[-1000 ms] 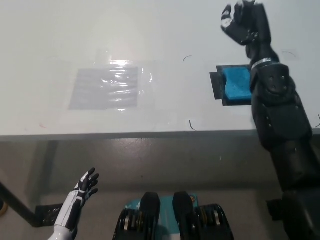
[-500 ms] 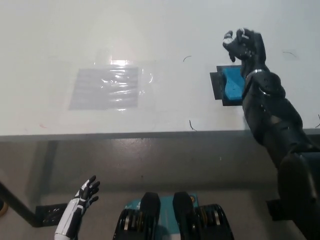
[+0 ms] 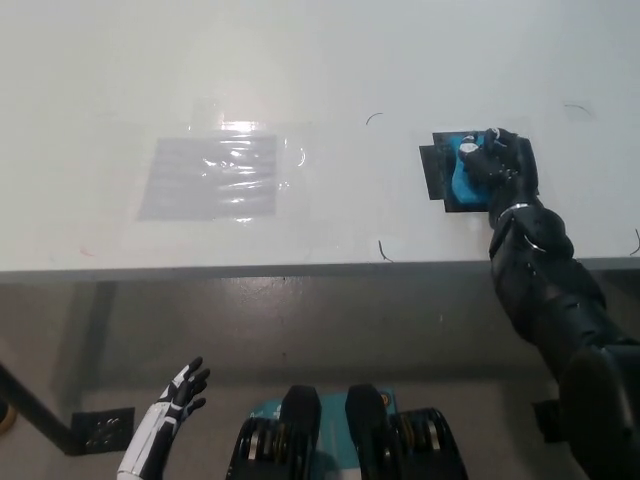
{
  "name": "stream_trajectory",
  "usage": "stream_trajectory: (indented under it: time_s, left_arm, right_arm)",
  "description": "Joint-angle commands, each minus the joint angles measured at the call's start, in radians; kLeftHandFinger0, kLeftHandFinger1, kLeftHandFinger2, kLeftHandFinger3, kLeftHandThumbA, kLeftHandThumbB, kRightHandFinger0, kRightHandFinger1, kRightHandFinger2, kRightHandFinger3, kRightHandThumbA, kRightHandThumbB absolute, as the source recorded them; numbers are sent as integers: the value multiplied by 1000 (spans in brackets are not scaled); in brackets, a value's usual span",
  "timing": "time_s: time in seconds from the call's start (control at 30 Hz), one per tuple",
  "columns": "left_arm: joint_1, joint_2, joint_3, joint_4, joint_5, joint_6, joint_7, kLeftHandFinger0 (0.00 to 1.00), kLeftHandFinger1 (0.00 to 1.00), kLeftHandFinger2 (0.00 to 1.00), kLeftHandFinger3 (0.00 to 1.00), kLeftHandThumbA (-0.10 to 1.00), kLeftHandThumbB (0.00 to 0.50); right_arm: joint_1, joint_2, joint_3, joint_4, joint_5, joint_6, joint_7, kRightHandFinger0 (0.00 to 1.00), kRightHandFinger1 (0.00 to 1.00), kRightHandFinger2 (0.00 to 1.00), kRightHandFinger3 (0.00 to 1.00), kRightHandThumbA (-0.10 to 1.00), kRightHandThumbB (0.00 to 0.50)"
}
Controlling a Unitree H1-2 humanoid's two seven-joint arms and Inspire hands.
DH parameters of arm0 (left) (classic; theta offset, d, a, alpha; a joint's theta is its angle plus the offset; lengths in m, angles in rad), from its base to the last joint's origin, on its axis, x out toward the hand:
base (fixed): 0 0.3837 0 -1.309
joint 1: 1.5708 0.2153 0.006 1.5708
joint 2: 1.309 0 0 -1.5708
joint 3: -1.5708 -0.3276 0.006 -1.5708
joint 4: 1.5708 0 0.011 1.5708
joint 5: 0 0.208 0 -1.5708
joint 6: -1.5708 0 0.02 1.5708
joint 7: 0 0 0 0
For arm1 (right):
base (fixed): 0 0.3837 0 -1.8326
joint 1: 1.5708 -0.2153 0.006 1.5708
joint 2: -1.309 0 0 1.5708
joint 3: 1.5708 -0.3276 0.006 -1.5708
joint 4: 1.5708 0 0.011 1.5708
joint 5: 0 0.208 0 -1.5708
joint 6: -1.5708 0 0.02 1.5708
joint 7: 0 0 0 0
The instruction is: A soft sponge is kept on the balc marked spot on the table infront of the robot and it uses its right hand fist to press down on it and drrags it across the table in a back and forth manner twice to clean it
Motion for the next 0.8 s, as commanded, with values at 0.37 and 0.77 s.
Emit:
stream_trajectory:
  time_s: [0.37,0.77]
  left_arm:
    - [-43,15,3,-19,10,-33,-7,1000,1000,1000,1000,1000,476]
    - [-48,19,6,-31,15,-23,-5,1000,1000,1000,1000,1000,449]
  right_arm:
    - [-8,43,1,12,34,39,3,0,114,515,395,249,0]
    - [-76,191,16,3,31,15,12,0,85,470,344,166,0]
